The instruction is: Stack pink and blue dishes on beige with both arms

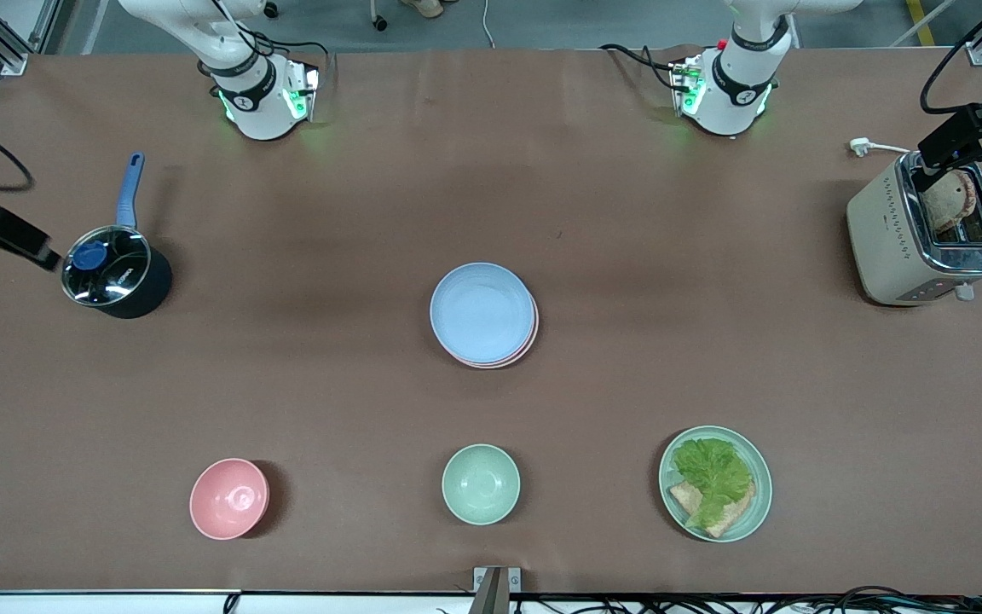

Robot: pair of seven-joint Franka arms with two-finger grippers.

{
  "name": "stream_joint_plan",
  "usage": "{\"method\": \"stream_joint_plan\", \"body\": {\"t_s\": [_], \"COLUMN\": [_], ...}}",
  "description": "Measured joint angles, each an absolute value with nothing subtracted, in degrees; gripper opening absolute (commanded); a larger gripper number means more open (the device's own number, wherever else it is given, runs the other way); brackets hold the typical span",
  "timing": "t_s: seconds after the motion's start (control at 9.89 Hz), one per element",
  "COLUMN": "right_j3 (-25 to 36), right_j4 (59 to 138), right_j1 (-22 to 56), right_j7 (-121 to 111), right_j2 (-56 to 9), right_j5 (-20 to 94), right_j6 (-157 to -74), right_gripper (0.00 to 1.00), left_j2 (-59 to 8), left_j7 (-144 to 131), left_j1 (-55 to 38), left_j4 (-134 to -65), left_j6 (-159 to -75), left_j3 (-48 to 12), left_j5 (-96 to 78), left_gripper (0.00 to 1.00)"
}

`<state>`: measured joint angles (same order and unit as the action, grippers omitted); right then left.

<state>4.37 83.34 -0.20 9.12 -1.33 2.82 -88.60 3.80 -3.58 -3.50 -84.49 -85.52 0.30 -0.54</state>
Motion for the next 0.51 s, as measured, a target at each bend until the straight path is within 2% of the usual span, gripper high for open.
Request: {"method": "stream_joint_plan", "body": {"t_s": [0.2,0.51], "right_j3": [4.82,4.77], "right_j4": [79.97,80.03], "right_j1": [-0.32,-0.29], "right_j7": [9.45,9.53], "right_j2": [-1.01,-0.83], "right_j5": [2.79,2.73], "right_j6": [-84.6,-84.57], "right_gripper": [1.0,1.0], "left_j2": [3.6,3.18], "left_j7": [-3.58,-3.49], "left_j1": [-3.52,-3.54], "left_j4": [-84.5,-84.61], "left_j6": [-85.52,-85.45], "left_j3": [0.11,-0.76], "left_j5": [-0.13,0.56], "left_gripper": [1.0,1.0]}}
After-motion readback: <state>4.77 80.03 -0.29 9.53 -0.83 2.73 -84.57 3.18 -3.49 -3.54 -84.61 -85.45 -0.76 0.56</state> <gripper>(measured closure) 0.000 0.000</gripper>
